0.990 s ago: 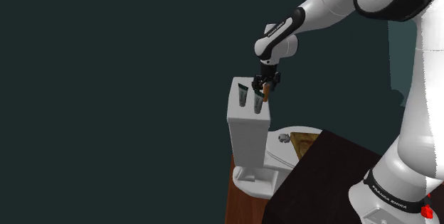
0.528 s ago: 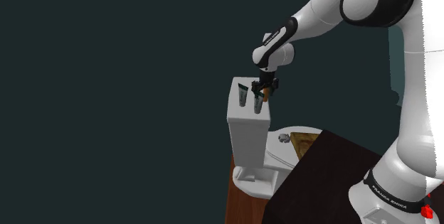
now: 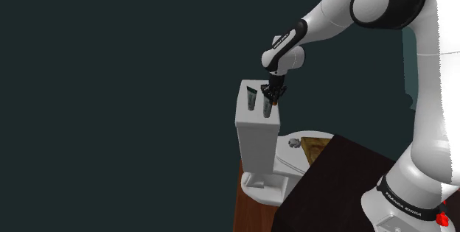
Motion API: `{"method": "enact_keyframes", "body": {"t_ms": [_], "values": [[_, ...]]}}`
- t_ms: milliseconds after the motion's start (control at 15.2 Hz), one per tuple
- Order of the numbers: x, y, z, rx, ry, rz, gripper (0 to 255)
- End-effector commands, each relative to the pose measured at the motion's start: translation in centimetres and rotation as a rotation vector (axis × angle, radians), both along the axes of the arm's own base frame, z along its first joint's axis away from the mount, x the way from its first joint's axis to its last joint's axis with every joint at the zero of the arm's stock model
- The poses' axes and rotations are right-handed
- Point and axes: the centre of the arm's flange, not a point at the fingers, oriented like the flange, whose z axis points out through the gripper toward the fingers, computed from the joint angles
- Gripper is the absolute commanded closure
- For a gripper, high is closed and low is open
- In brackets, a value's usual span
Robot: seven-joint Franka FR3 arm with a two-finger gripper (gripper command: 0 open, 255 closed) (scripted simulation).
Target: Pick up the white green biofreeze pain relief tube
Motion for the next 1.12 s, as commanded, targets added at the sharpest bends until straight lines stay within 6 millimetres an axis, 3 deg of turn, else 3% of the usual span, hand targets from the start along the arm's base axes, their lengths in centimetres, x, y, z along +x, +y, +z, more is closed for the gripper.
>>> {"method": "enact_keyframes", "body": {"t_ms": [0, 198, 1056], "values": [[0.0, 0.0, 0.0, 0.0, 0.001, 0.0, 255], [0.0, 0.1, -0.1, 0.0, 0.001, 0.0, 255], [0.0, 0.1, 6.8, 0.0, 0.001, 0.0, 255]]}}
